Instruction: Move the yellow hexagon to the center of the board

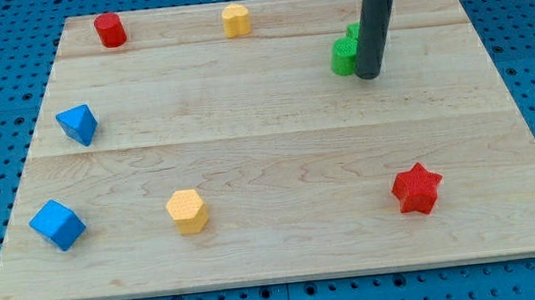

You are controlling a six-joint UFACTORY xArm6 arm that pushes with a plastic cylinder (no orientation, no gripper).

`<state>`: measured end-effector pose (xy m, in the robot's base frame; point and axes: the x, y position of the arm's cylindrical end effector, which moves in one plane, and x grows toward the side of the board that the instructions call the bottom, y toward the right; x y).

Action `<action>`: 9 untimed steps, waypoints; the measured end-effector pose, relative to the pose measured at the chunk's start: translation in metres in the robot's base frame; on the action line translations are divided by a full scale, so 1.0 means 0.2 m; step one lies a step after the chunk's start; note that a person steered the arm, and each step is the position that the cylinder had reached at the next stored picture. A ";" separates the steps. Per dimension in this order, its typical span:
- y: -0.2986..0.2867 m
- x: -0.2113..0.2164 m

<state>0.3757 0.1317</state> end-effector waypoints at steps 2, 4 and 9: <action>-0.47 0.14; -0.70 0.25; -0.81 0.98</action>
<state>0.5724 -0.0295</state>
